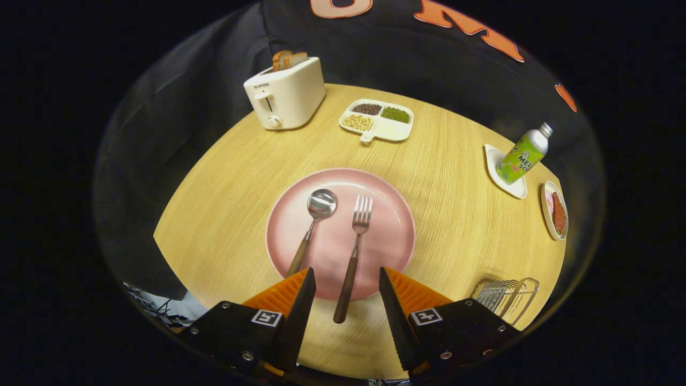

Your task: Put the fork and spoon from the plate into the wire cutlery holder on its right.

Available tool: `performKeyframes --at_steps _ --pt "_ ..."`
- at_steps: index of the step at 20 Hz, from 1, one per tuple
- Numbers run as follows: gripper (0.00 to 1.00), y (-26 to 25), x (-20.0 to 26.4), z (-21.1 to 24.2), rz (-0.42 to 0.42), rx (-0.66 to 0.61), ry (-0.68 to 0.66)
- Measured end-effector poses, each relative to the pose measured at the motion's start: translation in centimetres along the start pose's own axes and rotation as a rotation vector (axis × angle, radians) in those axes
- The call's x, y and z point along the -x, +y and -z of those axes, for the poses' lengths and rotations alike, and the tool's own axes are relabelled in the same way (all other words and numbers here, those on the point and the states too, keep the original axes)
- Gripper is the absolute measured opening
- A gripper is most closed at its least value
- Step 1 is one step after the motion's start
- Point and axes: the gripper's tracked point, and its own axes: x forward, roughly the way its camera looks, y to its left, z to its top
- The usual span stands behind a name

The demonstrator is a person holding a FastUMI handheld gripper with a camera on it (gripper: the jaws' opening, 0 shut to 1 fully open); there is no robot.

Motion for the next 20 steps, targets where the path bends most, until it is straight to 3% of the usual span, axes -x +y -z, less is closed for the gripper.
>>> performKeyframes --at_steps 7,8,14,20 --pt "0.52 -0.2 -3.8 1.8 0.030 0.004 0.156" --pt "0.44 0.1 -4.1 2.0 0.020 -0.006 0.172" --pt "0.14 0.2 -5.3 2.1 0.008 -0.071 0.205" --pt "0.05 -0.5 -3.3 0.2 -0.015 -0.110 0.107"
